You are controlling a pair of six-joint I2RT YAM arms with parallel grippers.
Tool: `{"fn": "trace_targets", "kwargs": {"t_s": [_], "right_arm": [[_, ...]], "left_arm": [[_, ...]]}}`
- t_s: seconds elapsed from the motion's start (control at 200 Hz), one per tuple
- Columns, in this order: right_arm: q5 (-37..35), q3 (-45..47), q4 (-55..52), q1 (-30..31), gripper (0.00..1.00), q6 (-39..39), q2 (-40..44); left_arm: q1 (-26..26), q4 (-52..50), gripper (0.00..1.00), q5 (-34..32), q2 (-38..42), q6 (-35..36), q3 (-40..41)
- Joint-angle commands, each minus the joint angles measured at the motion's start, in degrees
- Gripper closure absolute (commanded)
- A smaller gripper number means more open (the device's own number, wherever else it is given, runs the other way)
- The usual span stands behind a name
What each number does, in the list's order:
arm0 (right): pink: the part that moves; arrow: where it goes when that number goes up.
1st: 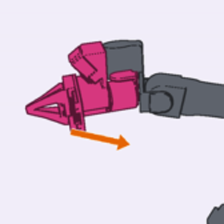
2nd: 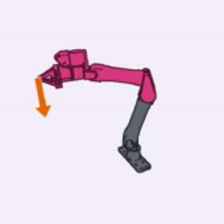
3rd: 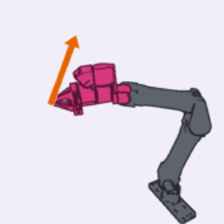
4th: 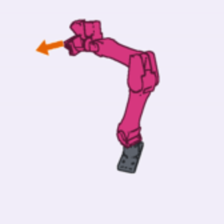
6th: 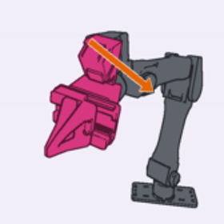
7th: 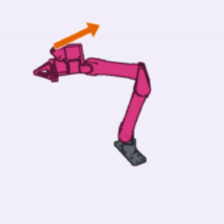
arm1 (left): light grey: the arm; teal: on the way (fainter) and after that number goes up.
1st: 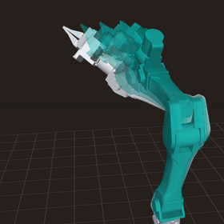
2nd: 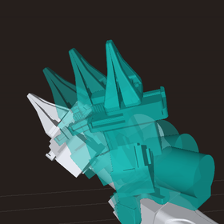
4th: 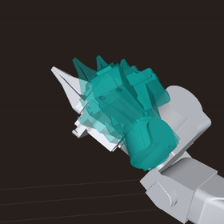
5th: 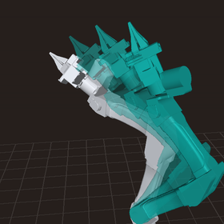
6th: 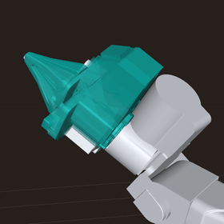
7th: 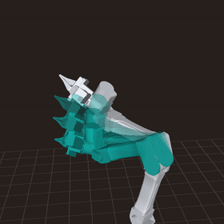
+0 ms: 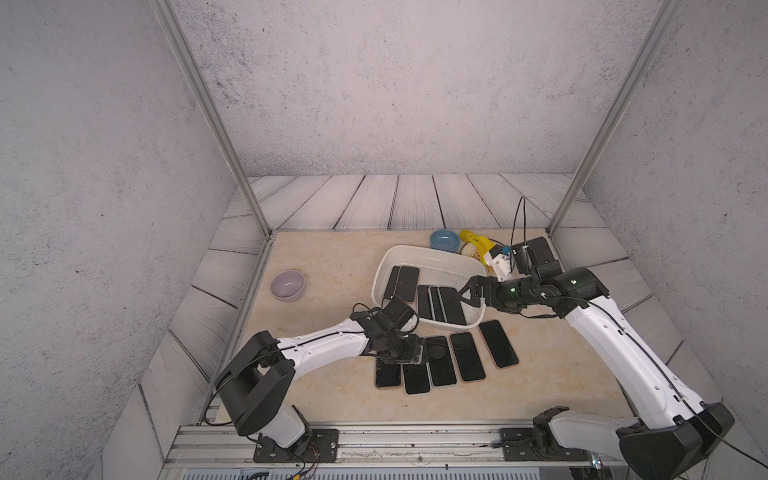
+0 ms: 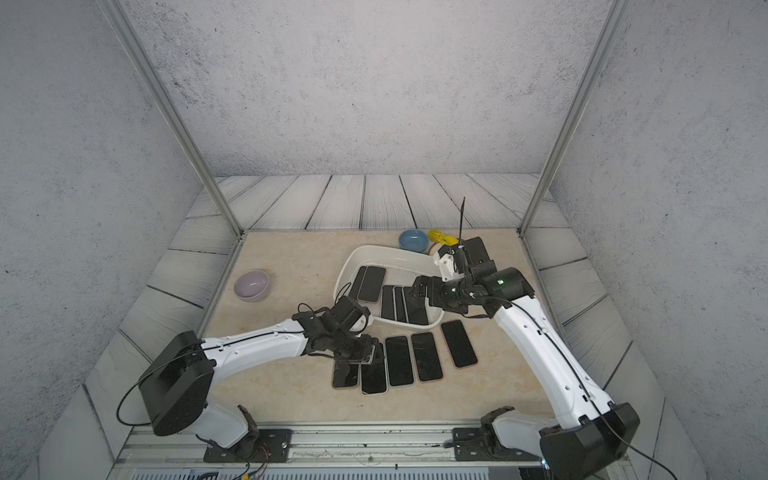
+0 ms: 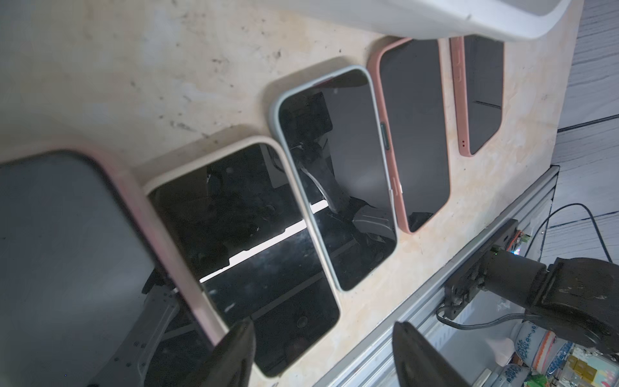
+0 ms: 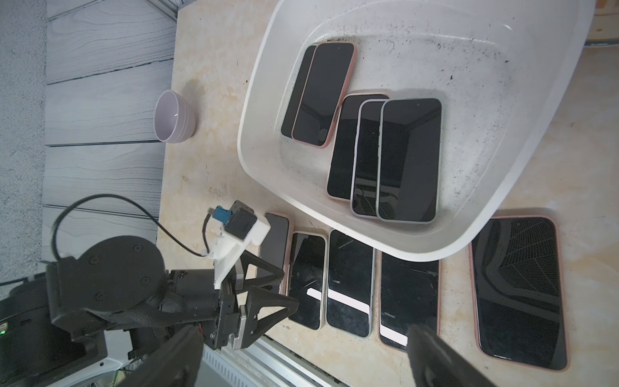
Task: Take the phone out of the storage box
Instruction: Adjust the phone at the center of the board.
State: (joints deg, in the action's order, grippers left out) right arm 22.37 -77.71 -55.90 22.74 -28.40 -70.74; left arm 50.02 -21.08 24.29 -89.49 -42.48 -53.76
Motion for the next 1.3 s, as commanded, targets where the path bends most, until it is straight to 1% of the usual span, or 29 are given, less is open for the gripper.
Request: {"fn": "trace_targets", "kwargs": {"t_s": [0.0,0.14,0.29,0.676,0.806,0.981,1.161,1.291], "right_arm": [[-0.8,-0.3,-1.1,-0.2,0.0,0.5,1.2],[-1.0,-0.3,-1.4,-0.2,0.0,0.5,1.3],[-0.9,-0.4,-1.3,-0.2,0.0,0.3,1.3],[-0.6,-0.6,-0.5,-0.2,0.0,0.0,0.5],[-0.2,-1.0,-0.4,-0.2,0.0,-0.1,0.2],[-0.4,-1.3,-1.2,-0.2,0.0,0.3,0.3],[-0.5,-1.9,-2.3,-0.2,0.0,1.2,0.2],[-1.0,-2.7,-3.2,-0.2,0.0,2.1,-0.1]], "left_arm": [[0.3,-0.3,0.29,0.8,-2.7,1.2,-0.4],[0.1,-3.2,0.29,-1.8,-4.7,1.7,-0.2],[-0.2,-4.3,0.29,-2.5,-5.5,2.2,0.6],[-1.5,-6.5,0.29,-4.9,-2.2,2.4,1.5],[-2.6,-6.5,0.29,-5.4,-3.1,2.6,0.1],[-3.1,-7.1,0.28,-5.5,-5.4,4.0,-3.9],[-3.8,-6.9,0.28,-4.5,-9.4,5.0,-7.4],[-3.9,-7.6,0.28,-4.9,-9.6,5.7,-8.5]]}}
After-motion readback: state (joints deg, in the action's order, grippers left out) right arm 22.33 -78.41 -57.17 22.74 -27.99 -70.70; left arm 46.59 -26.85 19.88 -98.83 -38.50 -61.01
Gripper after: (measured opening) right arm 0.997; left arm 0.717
